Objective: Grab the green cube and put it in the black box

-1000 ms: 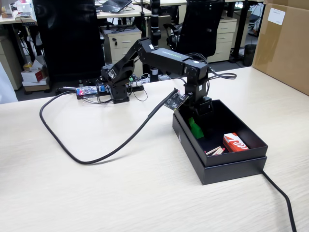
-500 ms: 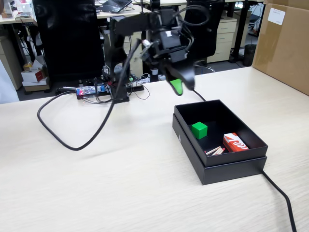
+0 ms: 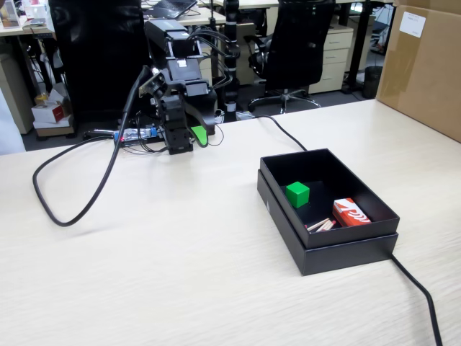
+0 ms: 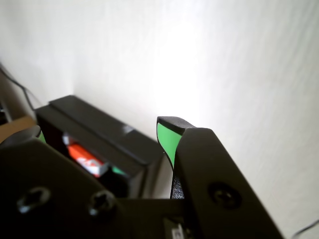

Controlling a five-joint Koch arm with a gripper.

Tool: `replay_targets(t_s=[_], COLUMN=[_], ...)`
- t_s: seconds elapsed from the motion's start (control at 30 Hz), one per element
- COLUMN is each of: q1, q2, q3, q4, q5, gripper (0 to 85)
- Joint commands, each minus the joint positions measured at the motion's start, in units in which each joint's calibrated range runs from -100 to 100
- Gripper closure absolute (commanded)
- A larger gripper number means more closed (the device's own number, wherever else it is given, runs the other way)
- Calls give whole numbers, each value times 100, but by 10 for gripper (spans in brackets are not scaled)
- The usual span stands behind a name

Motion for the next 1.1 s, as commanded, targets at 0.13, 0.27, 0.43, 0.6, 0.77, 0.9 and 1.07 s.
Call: replay_targets(t_s=[0.13,0.27,0.43,0.6,0.77,0.9,1.07], q1=[-54,-68,-103,-117,-137,-156,-181], q2=[-816,-816,-816,-816,-816,-816,-816], q3=[-690,-1333,-2276,-3065,-3990,-4525,-5023], q4=[404,991,1907,2468,3358,3868,4300], q5=[-73,-156,-259,-332,-420,-454,-479], gripper=[339,341,341,339,339,339,339])
